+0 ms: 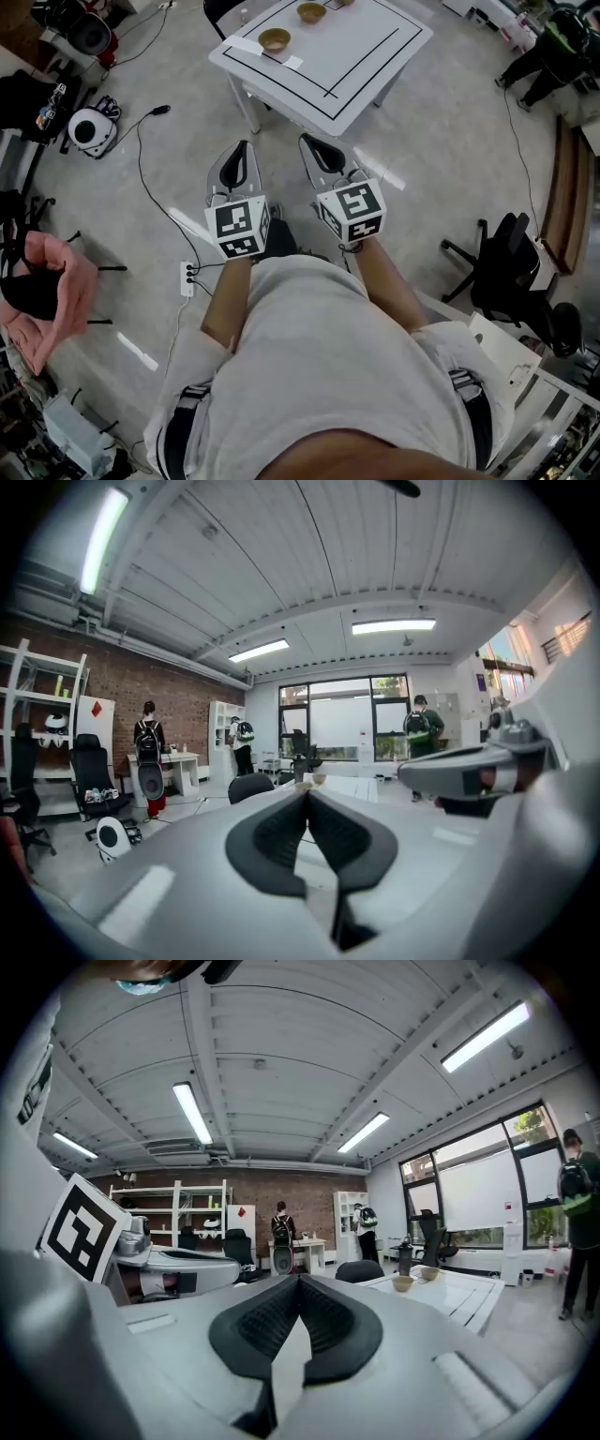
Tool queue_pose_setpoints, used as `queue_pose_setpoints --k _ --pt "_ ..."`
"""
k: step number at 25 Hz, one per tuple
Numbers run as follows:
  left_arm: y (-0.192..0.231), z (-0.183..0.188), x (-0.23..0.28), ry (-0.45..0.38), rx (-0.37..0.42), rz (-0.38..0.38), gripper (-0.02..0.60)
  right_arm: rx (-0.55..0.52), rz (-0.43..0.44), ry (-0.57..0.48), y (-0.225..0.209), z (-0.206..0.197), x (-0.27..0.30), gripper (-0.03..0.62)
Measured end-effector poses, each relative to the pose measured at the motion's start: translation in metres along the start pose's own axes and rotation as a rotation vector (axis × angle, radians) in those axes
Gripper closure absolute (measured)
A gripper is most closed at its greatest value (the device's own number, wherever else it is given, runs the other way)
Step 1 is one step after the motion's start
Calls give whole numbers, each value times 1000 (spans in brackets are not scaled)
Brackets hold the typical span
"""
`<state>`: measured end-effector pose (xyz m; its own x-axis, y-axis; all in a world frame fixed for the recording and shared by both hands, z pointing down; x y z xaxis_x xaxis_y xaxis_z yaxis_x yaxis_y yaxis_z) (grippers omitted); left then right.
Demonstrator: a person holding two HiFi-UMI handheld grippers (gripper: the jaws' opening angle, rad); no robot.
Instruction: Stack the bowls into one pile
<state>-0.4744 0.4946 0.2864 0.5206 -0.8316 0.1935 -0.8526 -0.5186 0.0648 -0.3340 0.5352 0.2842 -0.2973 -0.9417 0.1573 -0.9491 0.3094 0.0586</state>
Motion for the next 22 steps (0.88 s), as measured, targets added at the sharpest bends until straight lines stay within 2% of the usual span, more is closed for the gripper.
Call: queue_pose_setpoints --k 4,10,16,22 --pt "-34 -3 47 29 9 -83 580 48 -101 28 -46 -18 -15 595" --pt "-55 1 114 46 24 -152 580 78 -174 46 -95 -28 -9 595" --pt "-76 2 196 79 0 -203 580 72 -238 95 -160 -34 13 595" --pt "-95 12 263 105 -10 -231 580 66 -246 153 -219 -32 38 595"
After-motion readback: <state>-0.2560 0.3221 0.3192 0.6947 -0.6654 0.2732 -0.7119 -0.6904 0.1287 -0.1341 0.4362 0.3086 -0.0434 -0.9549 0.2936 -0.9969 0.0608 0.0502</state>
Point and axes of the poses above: the fingertips, and each gripper's own axes: x forward along the fingers, y to its left, z out of its top, the point moved 5 cm from there along -x, backward along the fingers, and after that the axes turned 6 degrees about -x, right-handed, at the moved point
